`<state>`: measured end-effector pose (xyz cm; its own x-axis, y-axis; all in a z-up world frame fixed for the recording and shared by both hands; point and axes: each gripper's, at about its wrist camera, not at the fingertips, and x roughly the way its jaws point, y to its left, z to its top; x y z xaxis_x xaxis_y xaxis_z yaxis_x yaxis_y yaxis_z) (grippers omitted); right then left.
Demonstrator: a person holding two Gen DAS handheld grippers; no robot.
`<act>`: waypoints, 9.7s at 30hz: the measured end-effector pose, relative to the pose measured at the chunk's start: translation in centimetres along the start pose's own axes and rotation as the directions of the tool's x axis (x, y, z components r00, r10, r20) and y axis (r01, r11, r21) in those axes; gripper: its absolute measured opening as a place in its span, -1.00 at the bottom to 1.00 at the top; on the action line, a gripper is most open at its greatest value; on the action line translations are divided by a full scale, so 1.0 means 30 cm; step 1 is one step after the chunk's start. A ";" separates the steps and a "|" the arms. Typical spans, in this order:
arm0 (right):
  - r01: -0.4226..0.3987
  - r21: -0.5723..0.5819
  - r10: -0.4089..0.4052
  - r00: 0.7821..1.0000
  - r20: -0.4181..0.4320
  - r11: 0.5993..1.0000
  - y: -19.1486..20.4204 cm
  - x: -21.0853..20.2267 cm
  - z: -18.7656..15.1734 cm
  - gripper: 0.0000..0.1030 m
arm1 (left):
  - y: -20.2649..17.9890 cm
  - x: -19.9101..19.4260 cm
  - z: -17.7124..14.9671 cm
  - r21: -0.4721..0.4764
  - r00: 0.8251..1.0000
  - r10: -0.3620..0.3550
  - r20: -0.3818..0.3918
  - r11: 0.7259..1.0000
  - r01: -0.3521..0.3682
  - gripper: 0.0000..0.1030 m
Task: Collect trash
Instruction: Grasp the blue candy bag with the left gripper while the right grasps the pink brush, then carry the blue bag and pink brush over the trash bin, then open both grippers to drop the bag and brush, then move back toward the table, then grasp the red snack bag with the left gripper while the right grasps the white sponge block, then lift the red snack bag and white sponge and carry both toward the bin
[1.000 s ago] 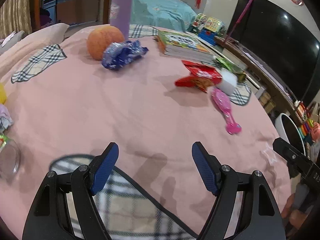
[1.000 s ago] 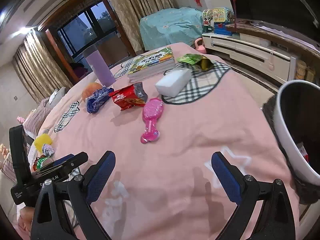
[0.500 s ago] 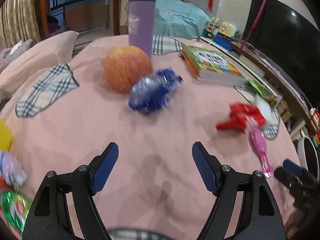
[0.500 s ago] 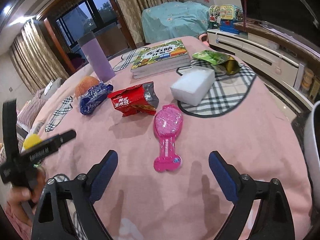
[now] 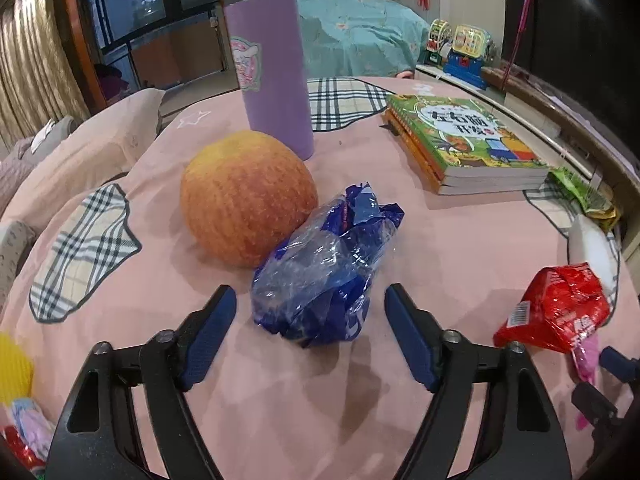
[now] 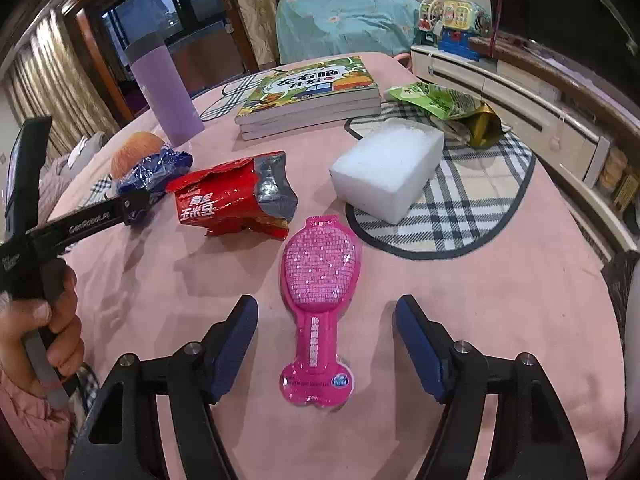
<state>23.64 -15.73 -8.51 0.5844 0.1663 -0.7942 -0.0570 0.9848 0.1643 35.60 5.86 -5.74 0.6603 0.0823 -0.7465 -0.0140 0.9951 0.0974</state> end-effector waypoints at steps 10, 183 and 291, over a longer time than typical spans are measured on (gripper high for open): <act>0.020 -0.008 -0.020 1.000 0.010 1.000 -0.015 -0.009 -0.004 -0.46 | -0.033 -0.060 -0.057 0.003 0.998 -0.055 -0.021 0.998 0.055 -0.32; -0.100 0.167 0.080 0.989 0.125 0.981 -0.304 -0.330 -0.135 0.90 | -0.385 -0.292 -0.239 -0.026 0.948 -0.310 -0.072 0.951 0.308 0.43; 0.027 0.279 -0.096 0.967 0.235 0.960 -0.643 -0.636 -0.339 0.10 | -0.886 -0.634 -0.380 0.245 0.852 -0.515 -0.092 0.818 0.521 -0.94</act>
<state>5.34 -37.39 -2.47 0.7610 0.0547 -0.6465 0.1872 0.9356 0.2995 14.85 -21.54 -1.62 0.5007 -0.4378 -0.7468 0.5165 0.8434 -0.1482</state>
